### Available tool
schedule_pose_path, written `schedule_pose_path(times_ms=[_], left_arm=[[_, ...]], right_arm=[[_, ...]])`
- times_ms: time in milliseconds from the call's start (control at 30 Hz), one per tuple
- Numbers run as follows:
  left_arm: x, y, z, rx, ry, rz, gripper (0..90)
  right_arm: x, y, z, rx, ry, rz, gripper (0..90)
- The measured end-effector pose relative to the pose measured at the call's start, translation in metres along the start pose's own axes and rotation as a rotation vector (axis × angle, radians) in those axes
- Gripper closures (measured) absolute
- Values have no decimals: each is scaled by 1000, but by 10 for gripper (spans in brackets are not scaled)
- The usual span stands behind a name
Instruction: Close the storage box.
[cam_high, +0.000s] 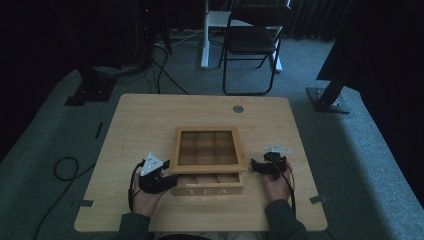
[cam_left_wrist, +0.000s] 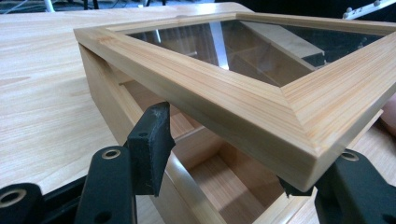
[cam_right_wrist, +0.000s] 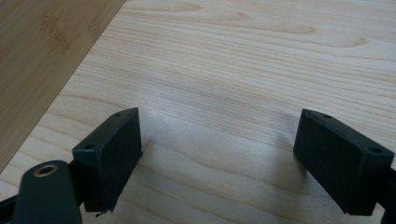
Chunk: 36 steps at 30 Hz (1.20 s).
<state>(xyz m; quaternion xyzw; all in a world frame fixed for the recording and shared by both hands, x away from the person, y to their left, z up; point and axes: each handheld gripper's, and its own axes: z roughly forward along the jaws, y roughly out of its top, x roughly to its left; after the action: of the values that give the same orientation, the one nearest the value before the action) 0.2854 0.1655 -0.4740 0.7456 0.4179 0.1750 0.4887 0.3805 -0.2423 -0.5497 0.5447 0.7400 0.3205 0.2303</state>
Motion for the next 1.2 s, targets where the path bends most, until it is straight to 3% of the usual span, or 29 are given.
schedule_pose_path(times_ms=[533,733,900,1200], left_arm=[[-5,-10,2,35,22,33,449],[-9,-15,5,68,-11,59,451],[-12,-18,4,66,-34,77,435],[-13,-22,1,55,-53,64,428]], right_arm=[[0,0,0,0,0,0,147],[0,0,0,0,0,0,147],[0,0,0,0,0,1,147],[0,0,0,0,0,0,146]])
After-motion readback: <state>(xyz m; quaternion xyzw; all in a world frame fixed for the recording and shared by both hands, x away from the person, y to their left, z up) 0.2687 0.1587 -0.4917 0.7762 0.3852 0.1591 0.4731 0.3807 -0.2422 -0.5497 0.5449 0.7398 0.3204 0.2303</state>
